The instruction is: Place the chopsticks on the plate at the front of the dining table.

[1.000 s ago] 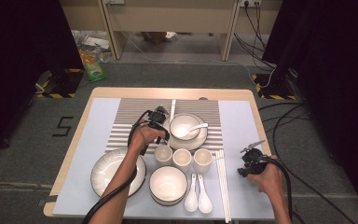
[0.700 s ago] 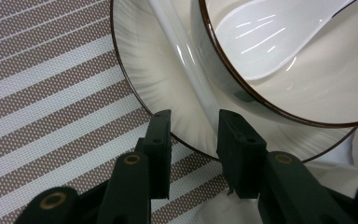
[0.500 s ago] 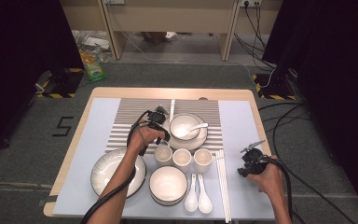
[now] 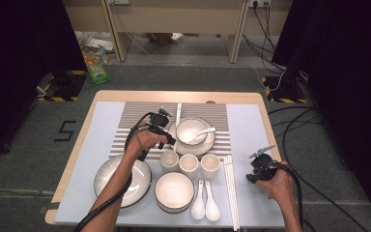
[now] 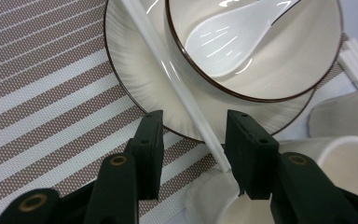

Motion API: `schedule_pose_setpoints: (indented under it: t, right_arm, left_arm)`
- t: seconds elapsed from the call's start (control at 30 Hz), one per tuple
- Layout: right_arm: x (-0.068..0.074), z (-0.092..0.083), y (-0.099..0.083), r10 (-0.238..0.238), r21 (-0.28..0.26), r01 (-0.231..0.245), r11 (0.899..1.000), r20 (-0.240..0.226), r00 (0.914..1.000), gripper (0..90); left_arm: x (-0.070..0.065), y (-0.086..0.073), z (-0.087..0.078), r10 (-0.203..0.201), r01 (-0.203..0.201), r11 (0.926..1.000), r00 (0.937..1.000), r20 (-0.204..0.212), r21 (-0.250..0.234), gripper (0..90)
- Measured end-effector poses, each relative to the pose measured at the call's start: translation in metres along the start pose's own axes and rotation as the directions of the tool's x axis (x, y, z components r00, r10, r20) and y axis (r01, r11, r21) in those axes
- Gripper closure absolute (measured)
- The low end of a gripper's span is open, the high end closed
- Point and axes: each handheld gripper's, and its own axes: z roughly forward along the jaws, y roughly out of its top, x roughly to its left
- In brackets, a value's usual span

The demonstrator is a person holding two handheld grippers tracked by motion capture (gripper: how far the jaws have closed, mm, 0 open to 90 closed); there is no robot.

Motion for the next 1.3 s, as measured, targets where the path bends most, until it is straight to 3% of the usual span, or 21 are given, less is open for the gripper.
schedule_pose_setpoints:
  t: [0.33, 0.4, 0.53, 0.83, 1.3]
  right_arm:
    - [-0.001, 0.000, 0.000, -0.005, -0.001, 0.005, 1.000, -0.005, 1.0000, 60.1]
    - [0.000, 0.000, 0.000, -0.003, -0.001, 0.003, 1.000, -0.005, 1.0000, 60.1]
    - [-0.001, 0.000, 0.000, -0.004, -0.001, 0.004, 1.000, -0.003, 1.0000, 60.1]
    - [-0.002, 0.000, -0.002, -0.005, -0.016, 0.005, 1.000, -0.009, 0.9999, 60.0]
    - [-0.002, 0.000, -0.003, -0.016, -0.025, 0.015, 1.000, -0.013, 0.9998, 59.9]
  left_arm:
    - [0.000, -0.008, -0.026, 0.027, -0.027, 0.9991, 0.9996, -0.009, -0.033, 42.4]
    - [0.001, -0.010, -0.028, 0.018, -0.018, 0.9993, 0.9998, -0.007, -0.031, 40.0]
    - [-0.001, -0.014, -0.031, 0.039, -0.040, 0.9988, 0.9988, -0.028, -0.030, 35.6]
    - [-0.005, -0.026, -0.034, 0.069, -0.068, 0.9961, 0.9976, 0.005, -0.055, 23.1]
    - [-0.008, -0.041, -0.039, 0.101, -0.099, 0.9916, 0.9947, 0.018, -0.083, 17.3]
